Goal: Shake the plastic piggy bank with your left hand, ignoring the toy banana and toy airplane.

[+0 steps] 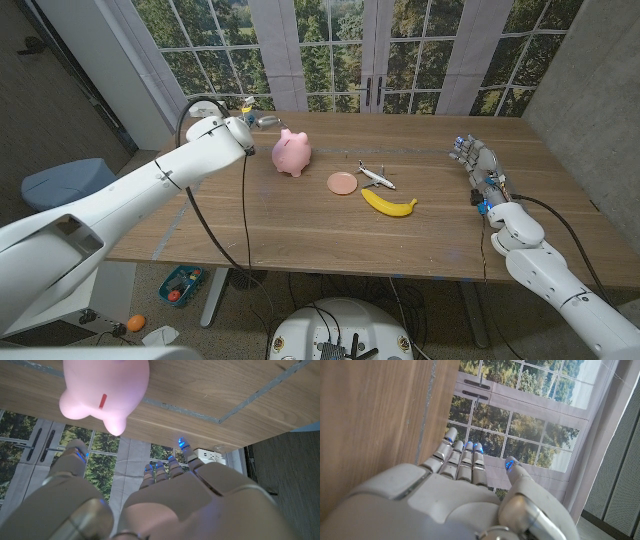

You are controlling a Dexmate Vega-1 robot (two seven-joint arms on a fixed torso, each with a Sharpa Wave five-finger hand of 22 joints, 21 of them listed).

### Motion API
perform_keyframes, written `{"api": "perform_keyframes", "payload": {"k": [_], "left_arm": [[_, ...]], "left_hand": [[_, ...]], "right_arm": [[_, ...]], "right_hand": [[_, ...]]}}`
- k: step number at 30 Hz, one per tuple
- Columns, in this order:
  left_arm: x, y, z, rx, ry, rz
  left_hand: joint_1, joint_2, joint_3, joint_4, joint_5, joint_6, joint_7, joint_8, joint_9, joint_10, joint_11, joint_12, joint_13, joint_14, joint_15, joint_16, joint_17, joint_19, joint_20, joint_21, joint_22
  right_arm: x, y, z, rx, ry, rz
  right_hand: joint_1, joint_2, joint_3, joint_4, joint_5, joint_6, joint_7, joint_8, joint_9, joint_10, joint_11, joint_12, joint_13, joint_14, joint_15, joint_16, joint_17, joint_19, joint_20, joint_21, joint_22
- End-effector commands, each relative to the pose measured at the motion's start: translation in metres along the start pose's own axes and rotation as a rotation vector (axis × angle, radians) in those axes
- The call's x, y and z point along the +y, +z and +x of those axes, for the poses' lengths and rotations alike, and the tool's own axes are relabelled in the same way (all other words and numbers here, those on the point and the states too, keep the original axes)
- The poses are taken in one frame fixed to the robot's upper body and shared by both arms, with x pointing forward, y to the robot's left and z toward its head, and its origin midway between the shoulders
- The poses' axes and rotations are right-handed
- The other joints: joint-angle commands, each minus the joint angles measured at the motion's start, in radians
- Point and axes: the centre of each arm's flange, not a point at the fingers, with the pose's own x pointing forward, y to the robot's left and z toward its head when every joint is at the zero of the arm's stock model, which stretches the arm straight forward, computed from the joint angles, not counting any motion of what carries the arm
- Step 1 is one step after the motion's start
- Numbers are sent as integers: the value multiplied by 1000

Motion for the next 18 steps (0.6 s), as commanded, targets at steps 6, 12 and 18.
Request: {"api": "perform_keyframes", "payload": {"k": [6, 12, 18], "left_arm": [[-9, 9, 12, 76, -86, 62], [-15, 13, 16, 79, -105, 80], [-24, 17, 20, 98, -109, 98]], "left_hand": [[13, -10, -10, 1, 7, -30, 5, 0, 2, -31, 10, -3, 5, -21, 12, -1, 2, -9, 11, -12, 3], [15, -12, -14, 2, 8, -33, 8, 1, 2, -32, 11, -1, 5, -23, 13, -1, 2, -8, 11, -15, 3], [20, -12, -17, 2, 8, -38, 13, 2, 2, -35, 18, 0, 6, -23, 16, 1, 2, -5, 12, -18, 4]], "right_arm": [[-8, 0, -7, -2, -7, -1], [-10, 0, -11, -3, -16, -2], [-13, -1, -13, 0, -23, -3]], "right_hand": [[2, -3, 0, -9, 6, 12, 0, 3, 2, 10, 1, -3, 0, 11, -2, 6, 2, 11, -15, -5, 1], [2, -3, -1, -11, 6, 15, 1, 4, 2, 10, 2, -4, 0, 12, -1, 6, 1, 12, -14, -7, 1], [2, -3, -2, -13, 6, 17, 1, 4, 2, 13, 3, -4, 0, 15, -1, 7, 0, 16, -14, -9, 1]]}}
